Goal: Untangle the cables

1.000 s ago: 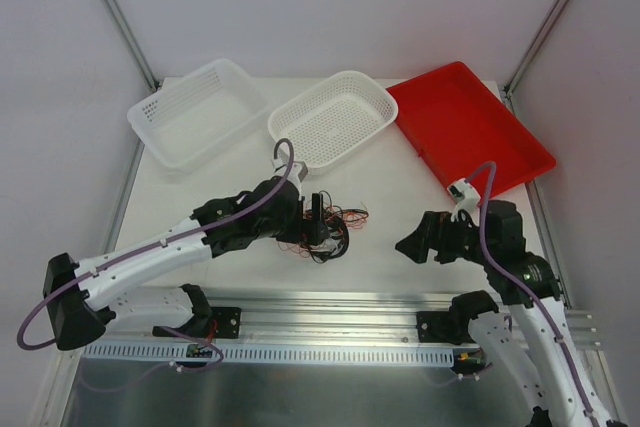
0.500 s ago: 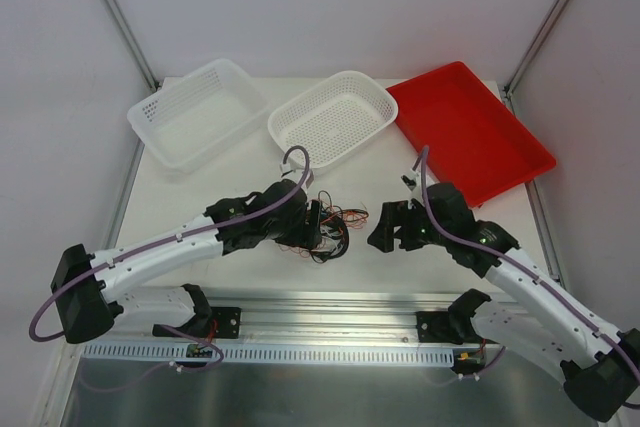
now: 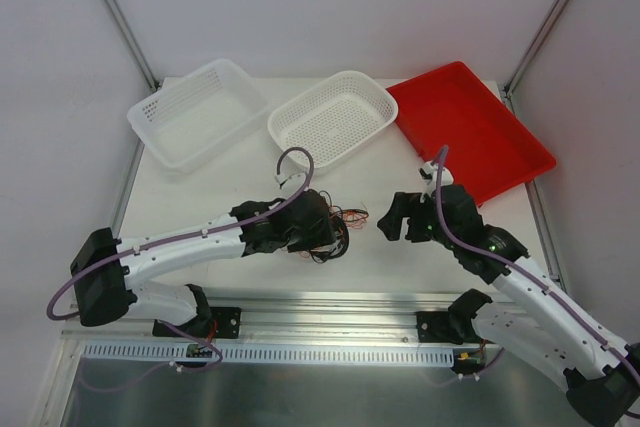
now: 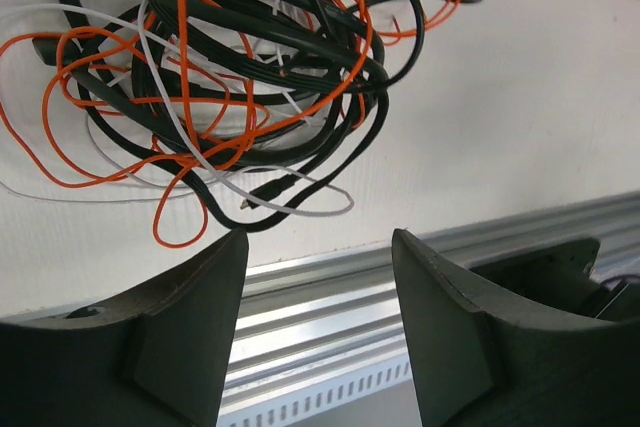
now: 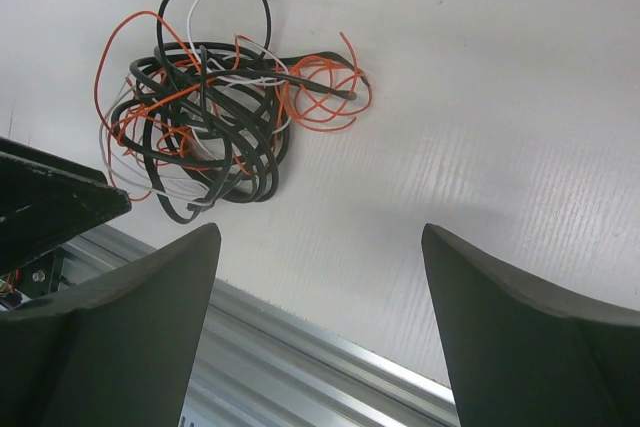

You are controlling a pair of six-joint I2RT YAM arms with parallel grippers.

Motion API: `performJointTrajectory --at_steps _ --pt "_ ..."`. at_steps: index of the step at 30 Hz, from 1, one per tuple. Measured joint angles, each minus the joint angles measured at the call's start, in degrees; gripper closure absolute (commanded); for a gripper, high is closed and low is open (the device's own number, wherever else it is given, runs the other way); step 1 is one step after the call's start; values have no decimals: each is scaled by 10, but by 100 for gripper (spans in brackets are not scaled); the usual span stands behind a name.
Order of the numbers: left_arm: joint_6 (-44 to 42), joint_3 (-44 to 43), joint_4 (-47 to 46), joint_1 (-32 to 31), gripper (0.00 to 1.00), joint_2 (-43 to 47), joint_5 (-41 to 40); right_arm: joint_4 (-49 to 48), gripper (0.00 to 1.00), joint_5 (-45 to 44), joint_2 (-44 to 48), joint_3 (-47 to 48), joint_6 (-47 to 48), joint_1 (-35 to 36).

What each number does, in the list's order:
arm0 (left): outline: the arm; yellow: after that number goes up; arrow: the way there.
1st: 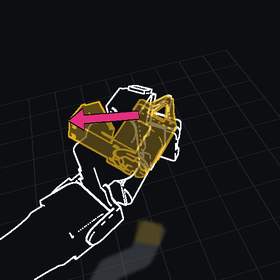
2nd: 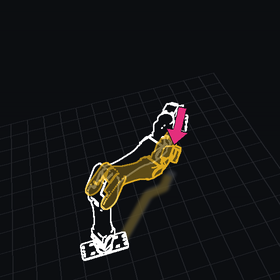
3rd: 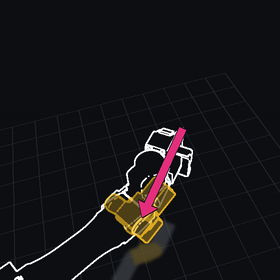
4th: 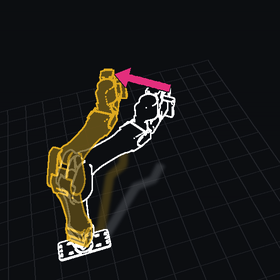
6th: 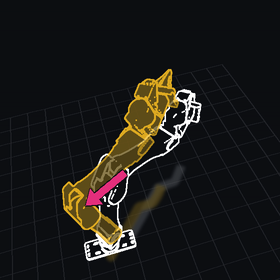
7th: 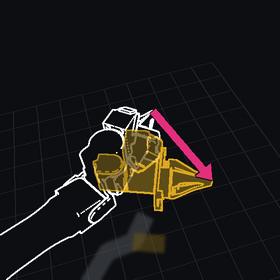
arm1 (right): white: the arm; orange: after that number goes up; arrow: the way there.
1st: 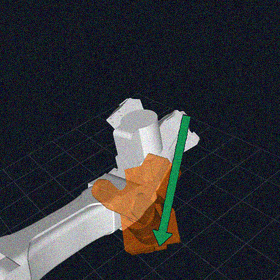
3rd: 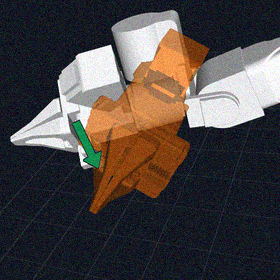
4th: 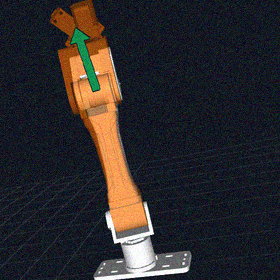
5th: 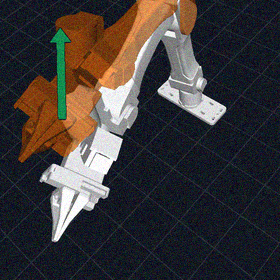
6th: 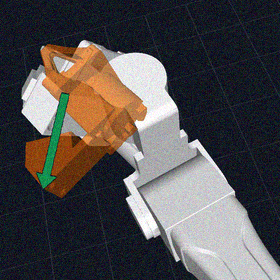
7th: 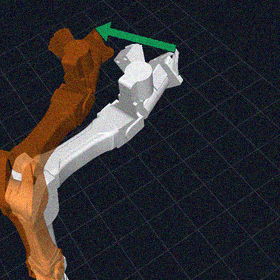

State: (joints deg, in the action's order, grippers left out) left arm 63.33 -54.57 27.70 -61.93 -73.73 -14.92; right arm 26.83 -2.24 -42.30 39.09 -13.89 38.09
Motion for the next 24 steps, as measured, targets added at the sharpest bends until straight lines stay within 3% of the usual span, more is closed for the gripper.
performJointTrajectory --at_steps 4,11,16,19,24 --pt "76 -2 0 -4 44 -21 -38 -11 13 -2 0 -7 0 0" --pt "162 -3 -1 -15 60 -43 -80 -31 13 2 -4 -25 1 0" --pt "197 -3 -1 -19 90 -48 -92 -61 13 17 -31 -25 4 0" --pt "200 -3 -2 -19 100 -47 -92 -82 14 28 -56 -25 5 0" --pt "188 0 -2 -26 100 -21 -78 -132 12 69 -116 -25 0 0"
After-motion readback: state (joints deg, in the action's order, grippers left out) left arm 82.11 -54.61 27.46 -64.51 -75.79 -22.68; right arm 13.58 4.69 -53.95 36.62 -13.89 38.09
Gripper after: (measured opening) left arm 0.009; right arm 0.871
